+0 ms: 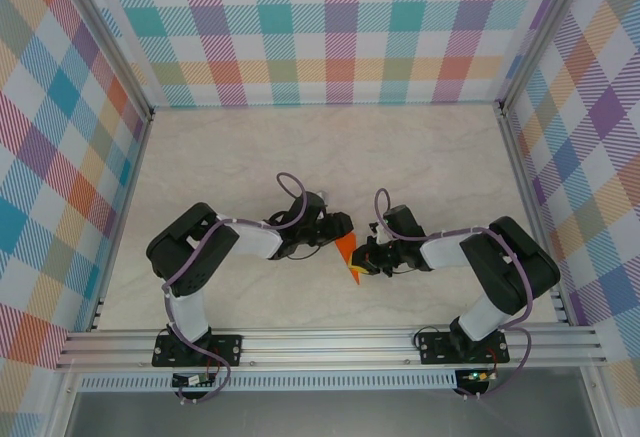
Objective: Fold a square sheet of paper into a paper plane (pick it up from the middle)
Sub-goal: Fold the wing for the fifth time at the center of the table.
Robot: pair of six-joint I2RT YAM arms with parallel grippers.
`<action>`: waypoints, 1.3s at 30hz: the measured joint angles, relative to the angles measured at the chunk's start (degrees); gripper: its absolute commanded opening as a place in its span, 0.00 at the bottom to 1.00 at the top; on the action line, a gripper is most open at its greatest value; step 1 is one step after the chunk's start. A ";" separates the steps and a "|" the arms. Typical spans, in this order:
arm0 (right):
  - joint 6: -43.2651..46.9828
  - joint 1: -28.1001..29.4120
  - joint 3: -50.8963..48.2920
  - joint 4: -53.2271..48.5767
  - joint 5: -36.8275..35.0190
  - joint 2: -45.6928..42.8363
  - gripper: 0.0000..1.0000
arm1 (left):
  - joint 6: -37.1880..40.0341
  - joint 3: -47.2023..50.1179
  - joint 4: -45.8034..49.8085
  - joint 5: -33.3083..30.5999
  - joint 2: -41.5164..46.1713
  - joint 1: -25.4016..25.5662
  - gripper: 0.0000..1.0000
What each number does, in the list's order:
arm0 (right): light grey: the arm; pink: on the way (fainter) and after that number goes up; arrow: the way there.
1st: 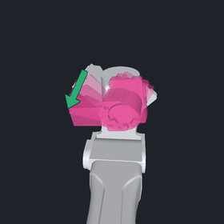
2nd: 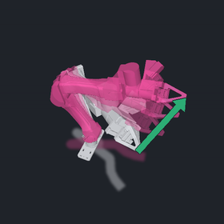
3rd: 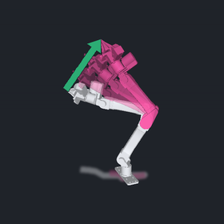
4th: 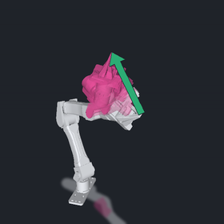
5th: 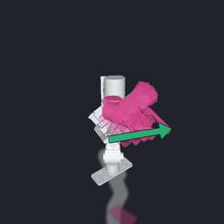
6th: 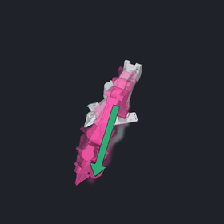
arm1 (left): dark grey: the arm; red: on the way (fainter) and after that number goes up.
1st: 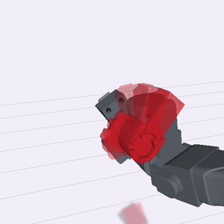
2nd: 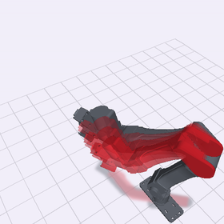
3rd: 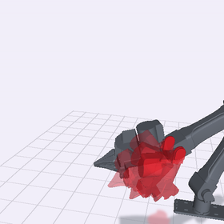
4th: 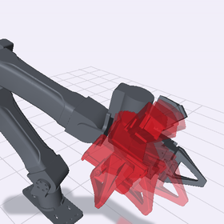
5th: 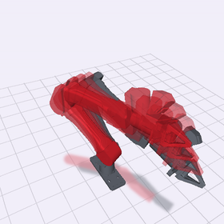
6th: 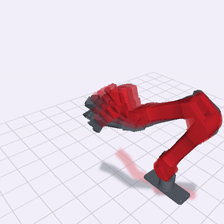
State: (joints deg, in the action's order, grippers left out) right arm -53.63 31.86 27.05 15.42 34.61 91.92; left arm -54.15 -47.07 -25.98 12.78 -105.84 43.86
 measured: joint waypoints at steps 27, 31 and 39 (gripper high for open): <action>4.13 3.54 -0.57 -5.68 -3.15 -3.87 0.10 | -1.88 -0.07 0.33 -1.92 -0.35 0.28 0.44; 4.76 4.22 -3.08 -7.69 -4.02 -7.76 0.11 | -1.88 -0.11 0.37 -1.95 -0.39 0.28 0.43; 5.25 4.26 -5.84 -6.14 -3.91 -9.75 0.12 | -1.88 -0.33 0.72 -1.92 -0.48 0.28 0.43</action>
State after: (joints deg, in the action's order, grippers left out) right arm -48.38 36.12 21.21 9.28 30.70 82.17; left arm -56.03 -47.40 -25.26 10.85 -106.32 44.14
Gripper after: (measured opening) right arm 0.117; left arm 0.433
